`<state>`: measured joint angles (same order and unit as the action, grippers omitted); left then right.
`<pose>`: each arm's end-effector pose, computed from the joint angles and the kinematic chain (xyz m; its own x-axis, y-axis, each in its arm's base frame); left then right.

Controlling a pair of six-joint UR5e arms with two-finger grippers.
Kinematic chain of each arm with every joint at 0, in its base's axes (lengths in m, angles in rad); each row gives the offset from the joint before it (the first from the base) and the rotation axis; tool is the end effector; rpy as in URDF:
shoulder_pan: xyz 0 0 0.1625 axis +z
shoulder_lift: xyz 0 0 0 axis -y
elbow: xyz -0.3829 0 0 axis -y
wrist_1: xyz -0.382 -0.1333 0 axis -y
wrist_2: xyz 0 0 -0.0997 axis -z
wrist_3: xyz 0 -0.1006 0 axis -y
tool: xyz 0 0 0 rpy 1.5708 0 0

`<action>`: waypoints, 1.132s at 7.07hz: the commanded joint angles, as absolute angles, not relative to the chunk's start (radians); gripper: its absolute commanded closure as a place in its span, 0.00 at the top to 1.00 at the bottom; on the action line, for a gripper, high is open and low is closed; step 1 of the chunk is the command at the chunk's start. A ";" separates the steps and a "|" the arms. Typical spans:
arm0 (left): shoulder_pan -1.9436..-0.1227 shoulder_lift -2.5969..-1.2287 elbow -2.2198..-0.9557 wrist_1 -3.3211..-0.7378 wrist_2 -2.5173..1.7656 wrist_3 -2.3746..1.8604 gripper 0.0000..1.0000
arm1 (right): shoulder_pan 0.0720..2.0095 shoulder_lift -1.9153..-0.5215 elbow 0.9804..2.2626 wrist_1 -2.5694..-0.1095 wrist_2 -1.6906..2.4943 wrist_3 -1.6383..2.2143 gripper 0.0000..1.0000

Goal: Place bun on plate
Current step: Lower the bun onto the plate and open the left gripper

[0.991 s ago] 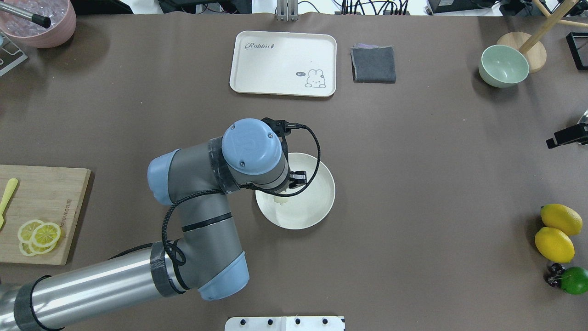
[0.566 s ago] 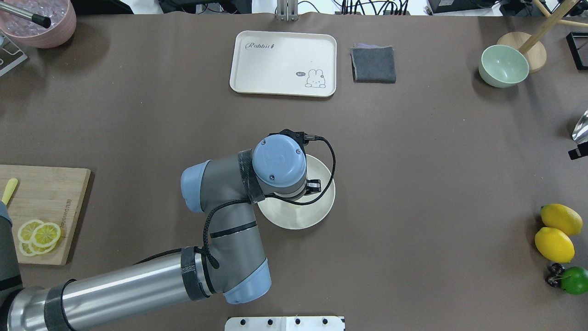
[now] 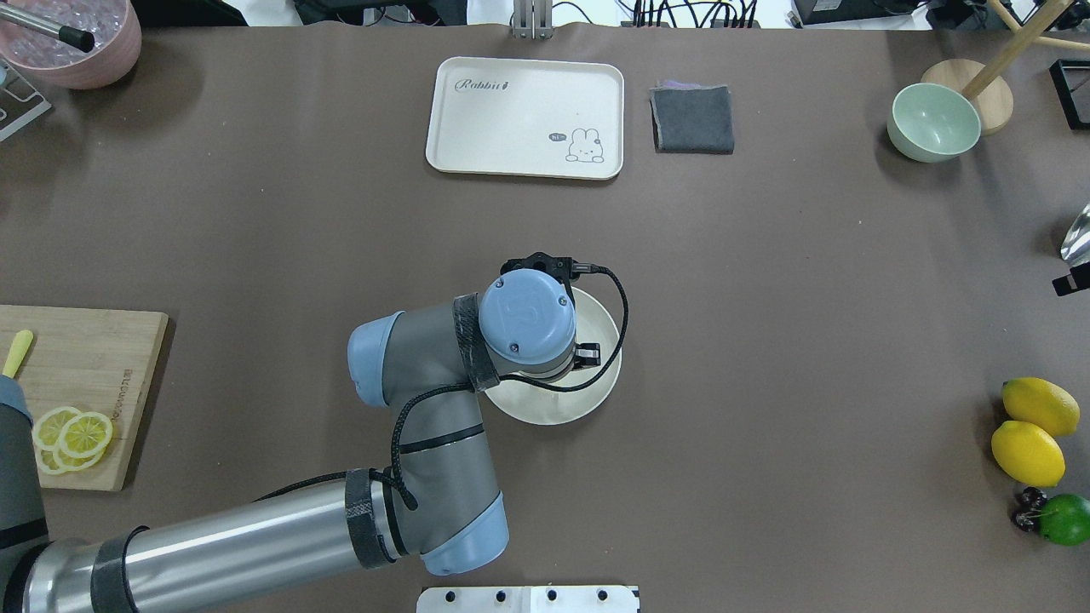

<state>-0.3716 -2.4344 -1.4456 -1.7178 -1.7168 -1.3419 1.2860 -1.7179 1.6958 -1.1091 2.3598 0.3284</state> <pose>0.6219 -0.3697 0.1400 0.6321 -0.0054 -0.7749 0.1138 0.9898 0.0860 -0.0659 -0.4456 0.5714 0.6417 -0.1816 0.7451 0.0499 0.9794 0.1957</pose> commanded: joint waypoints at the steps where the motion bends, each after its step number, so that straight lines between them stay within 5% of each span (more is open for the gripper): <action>1: -0.371 -2.434 -1.447 -1.717 -1.715 -1.344 0.63 | 1.285 -1.712 1.695 -1.112 2.365 0.328 1.00; 4: -0.374 -2.433 -1.448 -1.715 -1.715 -1.344 0.75 | 1.285 -1.695 1.700 -1.140 2.365 0.328 1.00; 8: -0.380 -2.433 -1.451 -1.712 -1.684 -1.344 0.76 | 1.285 -1.695 1.697 -1.141 2.367 0.328 1.00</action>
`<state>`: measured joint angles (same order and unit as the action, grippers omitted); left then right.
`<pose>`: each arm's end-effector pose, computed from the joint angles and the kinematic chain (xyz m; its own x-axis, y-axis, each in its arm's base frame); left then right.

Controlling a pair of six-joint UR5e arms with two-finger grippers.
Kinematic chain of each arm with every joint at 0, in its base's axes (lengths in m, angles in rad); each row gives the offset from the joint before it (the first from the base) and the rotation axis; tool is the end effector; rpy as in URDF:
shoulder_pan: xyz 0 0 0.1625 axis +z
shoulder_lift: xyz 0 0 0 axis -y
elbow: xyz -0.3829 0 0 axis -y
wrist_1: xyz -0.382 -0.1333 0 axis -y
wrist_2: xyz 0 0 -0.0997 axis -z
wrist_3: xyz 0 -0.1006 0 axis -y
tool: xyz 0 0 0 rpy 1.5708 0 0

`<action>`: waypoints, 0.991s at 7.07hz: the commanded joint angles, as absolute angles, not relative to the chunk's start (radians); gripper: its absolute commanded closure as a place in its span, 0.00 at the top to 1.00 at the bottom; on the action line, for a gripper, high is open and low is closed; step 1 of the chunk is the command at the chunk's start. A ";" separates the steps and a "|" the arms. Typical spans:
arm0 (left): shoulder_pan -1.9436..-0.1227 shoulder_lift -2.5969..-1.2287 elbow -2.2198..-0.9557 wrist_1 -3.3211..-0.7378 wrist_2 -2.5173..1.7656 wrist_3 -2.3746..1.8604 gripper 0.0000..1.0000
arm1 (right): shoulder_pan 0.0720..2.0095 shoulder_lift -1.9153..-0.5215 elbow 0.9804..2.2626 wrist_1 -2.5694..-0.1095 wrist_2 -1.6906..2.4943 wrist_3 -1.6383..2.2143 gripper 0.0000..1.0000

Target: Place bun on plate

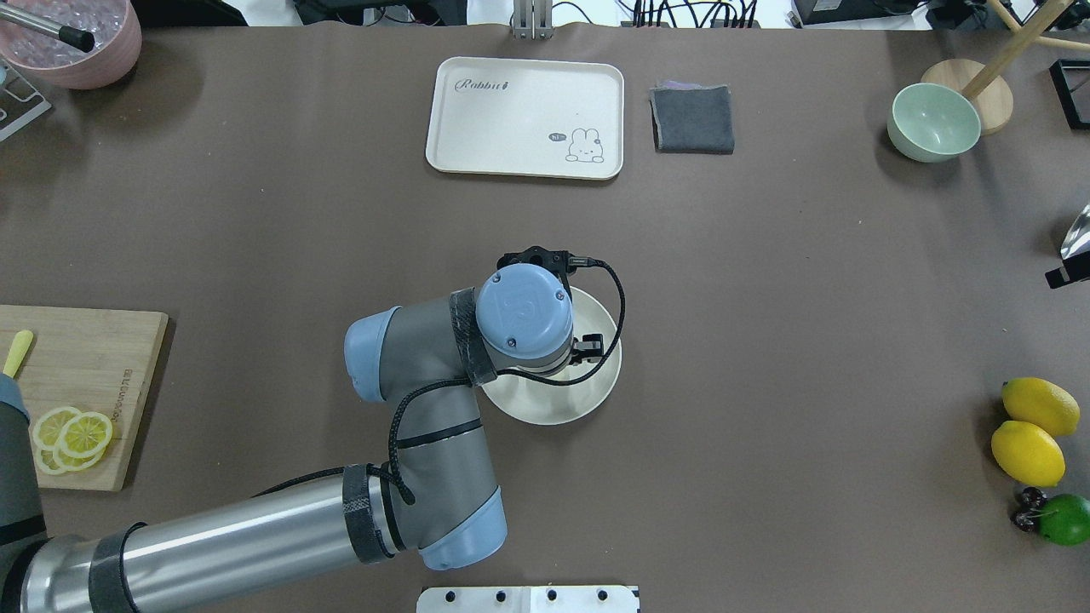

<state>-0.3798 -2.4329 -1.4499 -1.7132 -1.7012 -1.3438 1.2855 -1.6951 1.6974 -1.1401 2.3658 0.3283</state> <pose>0.6175 -0.3759 0.1400 0.6358 -0.0135 -0.7718 0.1346 0.9865 0.0936 -0.0689 -0.4535 0.5637 0.6387 -0.1778 0.7487 0.0523 0.9807 0.1883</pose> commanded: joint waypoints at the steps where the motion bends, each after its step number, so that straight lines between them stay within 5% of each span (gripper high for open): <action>1: -0.382 -2.433 -1.465 -1.709 -1.684 -1.347 0.76 | 1.285 -1.695 1.698 -1.140 2.367 0.328 1.00; 4: -0.446 -2.390 -1.654 -1.541 -1.697 -1.316 0.76 | 1.321 -1.701 1.701 -1.153 2.385 0.324 1.00; 7: -0.656 -2.123 -1.954 -1.381 -1.842 -0.935 0.76 | 1.458 -1.689 1.694 -1.332 2.359 0.031 1.00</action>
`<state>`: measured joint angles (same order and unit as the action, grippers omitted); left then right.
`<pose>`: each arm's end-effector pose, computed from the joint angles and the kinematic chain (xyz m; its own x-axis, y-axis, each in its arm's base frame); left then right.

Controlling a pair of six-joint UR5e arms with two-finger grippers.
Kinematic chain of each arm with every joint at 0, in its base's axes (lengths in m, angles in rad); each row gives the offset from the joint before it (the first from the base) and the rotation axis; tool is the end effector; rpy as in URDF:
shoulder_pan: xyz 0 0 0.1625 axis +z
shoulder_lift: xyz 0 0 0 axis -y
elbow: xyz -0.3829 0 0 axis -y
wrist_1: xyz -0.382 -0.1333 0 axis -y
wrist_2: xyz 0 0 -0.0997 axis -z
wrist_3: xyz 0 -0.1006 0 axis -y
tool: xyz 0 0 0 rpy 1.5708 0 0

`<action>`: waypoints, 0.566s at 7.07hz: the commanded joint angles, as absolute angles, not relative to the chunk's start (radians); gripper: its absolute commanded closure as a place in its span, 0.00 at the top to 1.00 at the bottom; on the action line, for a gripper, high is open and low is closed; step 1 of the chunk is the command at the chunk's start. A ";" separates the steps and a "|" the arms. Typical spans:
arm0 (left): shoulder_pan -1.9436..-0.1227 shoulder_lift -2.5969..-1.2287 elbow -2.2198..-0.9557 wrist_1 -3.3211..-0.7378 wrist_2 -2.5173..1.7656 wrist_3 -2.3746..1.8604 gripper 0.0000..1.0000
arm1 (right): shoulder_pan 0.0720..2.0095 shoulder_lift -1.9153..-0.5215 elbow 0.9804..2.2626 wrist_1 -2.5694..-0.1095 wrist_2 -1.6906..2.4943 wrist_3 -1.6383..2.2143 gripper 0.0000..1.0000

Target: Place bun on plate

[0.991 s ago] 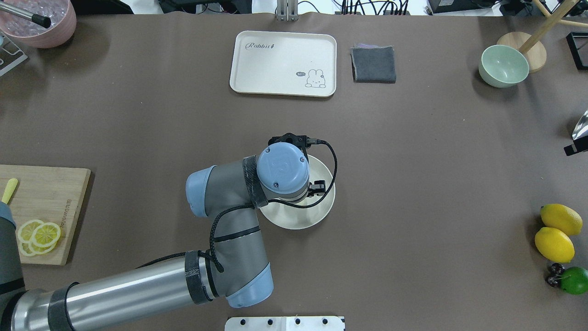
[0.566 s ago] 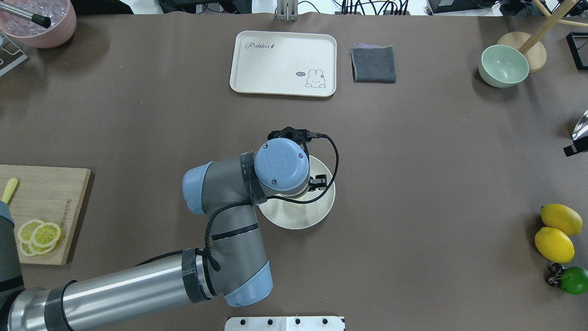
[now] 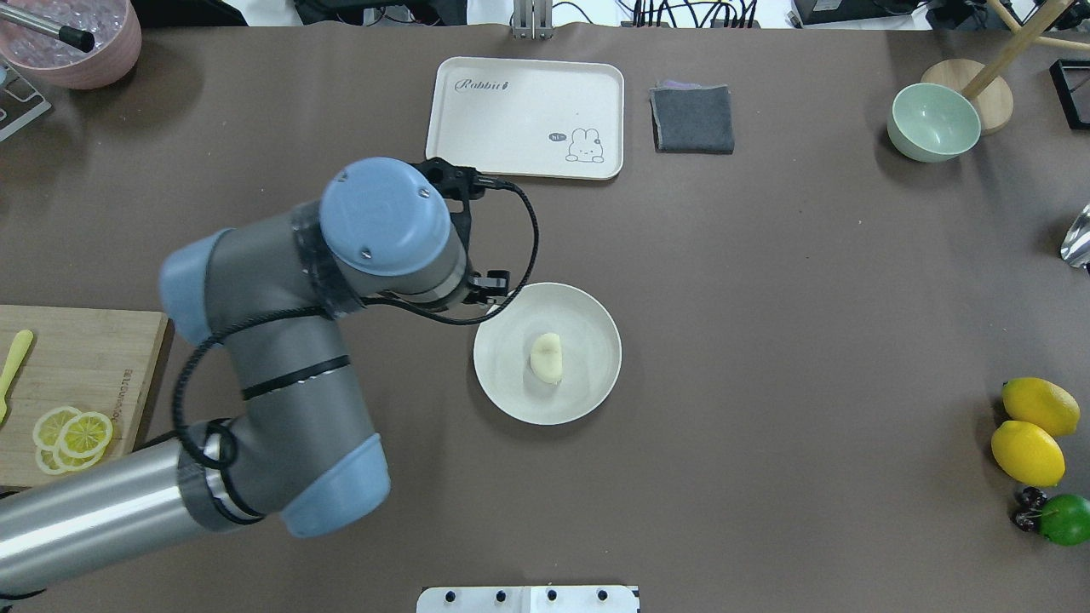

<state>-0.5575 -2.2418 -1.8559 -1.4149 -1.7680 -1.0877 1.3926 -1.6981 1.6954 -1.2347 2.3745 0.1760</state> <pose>0.4479 -0.4131 0.1475 0.7090 0.0947 -0.6988 0.0792 0.9740 0.2124 -0.0199 -0.4541 0.5767 0.6607 -0.1866 0.7271 0.0526 0.9777 0.2031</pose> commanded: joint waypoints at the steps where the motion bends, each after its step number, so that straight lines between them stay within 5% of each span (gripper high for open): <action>1: -0.775 -2.002 -2.007 -1.382 -1.923 -0.782 0.76 | 1.509 -1.668 1.697 -1.420 2.355 -0.053 1.00; 3: -1.043 -1.813 -2.031 -1.387 -2.095 -0.393 0.79 | 1.522 -1.657 1.692 -1.447 2.333 -0.078 1.00; 4: -1.154 -1.739 -2.017 -1.390 -2.149 -0.223 0.89 | 1.522 -1.657 1.690 -1.448 2.333 -0.080 1.00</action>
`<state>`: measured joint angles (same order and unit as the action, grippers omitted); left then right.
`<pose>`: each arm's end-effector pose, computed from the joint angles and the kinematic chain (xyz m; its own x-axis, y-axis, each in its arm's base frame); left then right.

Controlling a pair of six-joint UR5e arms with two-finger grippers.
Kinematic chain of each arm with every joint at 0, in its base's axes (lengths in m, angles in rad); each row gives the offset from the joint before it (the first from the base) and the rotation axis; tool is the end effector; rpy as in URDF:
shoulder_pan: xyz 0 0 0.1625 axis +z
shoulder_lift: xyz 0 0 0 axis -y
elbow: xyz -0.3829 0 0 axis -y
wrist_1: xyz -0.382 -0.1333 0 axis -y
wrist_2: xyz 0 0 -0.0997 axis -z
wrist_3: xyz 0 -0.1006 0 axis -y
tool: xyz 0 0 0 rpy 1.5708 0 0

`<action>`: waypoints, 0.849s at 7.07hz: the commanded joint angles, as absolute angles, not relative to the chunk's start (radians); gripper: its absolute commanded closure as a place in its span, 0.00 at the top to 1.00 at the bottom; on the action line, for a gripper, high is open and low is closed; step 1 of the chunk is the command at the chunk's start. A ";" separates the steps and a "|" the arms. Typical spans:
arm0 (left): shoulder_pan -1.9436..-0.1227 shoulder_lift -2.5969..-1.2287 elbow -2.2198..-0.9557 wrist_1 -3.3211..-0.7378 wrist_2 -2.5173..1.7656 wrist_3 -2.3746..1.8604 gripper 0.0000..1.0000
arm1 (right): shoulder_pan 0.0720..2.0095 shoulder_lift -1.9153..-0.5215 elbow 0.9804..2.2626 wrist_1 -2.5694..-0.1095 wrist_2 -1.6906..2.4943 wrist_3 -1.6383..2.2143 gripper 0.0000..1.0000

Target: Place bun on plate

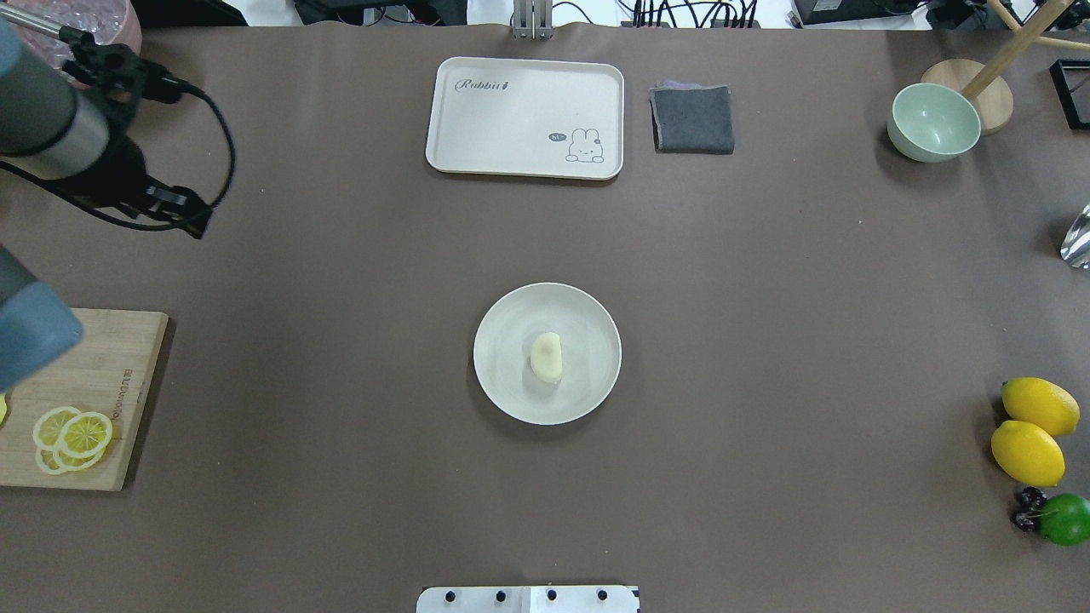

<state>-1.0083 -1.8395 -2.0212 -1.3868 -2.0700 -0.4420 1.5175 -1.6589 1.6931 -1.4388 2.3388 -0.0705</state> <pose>0.2052 -0.4852 0.3052 0.7499 0.2986 -0.5904 -0.1527 0.9464 0.2848 0.0389 -0.4611 0.5857 0.7067 -0.2221 0.6718 0.1026 0.9716 0.2133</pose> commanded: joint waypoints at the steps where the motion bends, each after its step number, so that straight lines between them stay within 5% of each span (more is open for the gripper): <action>1: -1.220 -1.670 -2.013 -1.391 -2.160 -0.092 0.97 | 1.522 -1.660 1.690 -1.448 2.335 -0.080 1.00; 6: -1.453 -1.399 -1.918 -1.596 -2.320 -0.040 0.98 | 1.537 -1.684 1.701 -1.445 2.335 -0.086 1.00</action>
<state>-1.4299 -1.4418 -1.9416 -1.5275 -2.2456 -0.0207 1.5364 -1.6754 1.7003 -1.4475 2.3399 -0.0852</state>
